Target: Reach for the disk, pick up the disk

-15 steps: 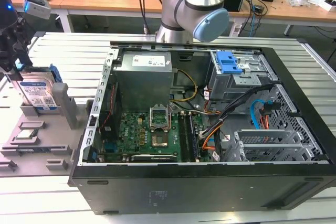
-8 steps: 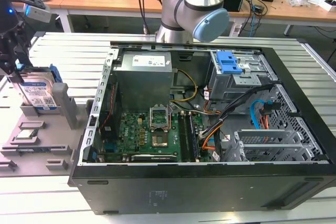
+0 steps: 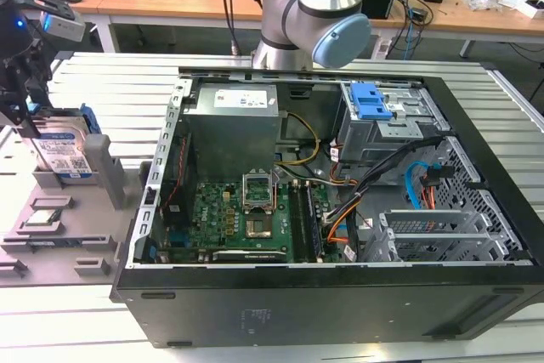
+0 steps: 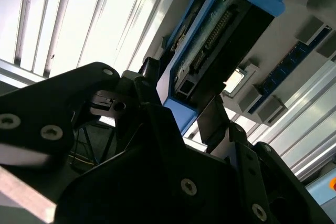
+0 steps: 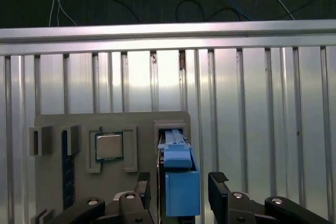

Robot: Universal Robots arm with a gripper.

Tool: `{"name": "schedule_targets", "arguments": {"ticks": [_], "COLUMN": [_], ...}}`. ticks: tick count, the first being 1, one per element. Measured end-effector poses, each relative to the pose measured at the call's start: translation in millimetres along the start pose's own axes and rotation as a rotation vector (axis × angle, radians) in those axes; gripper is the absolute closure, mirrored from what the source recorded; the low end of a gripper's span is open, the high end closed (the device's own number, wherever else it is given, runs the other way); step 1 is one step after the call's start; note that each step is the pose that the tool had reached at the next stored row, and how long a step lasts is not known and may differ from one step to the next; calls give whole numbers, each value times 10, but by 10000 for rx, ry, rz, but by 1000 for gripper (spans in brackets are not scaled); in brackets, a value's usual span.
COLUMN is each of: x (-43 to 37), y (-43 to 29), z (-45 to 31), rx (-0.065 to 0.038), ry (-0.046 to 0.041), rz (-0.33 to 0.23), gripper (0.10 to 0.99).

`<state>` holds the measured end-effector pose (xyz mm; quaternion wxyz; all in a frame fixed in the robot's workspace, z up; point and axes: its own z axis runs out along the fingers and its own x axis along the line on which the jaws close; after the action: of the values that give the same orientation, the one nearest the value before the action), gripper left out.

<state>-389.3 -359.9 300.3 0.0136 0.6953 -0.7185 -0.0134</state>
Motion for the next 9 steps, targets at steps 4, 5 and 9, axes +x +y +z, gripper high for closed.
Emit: {"name": "schedule_targets", "arguments": {"ticks": [4, 5, 9], "x": [0, 0, 0], "y": [-1, -2, -2], "z": [35, 45, 60], "rx": [3, 1, -2], "ry": [-1, 1, 3], "rz": [0, 0, 0], "gripper": [525, 525, 525]}}
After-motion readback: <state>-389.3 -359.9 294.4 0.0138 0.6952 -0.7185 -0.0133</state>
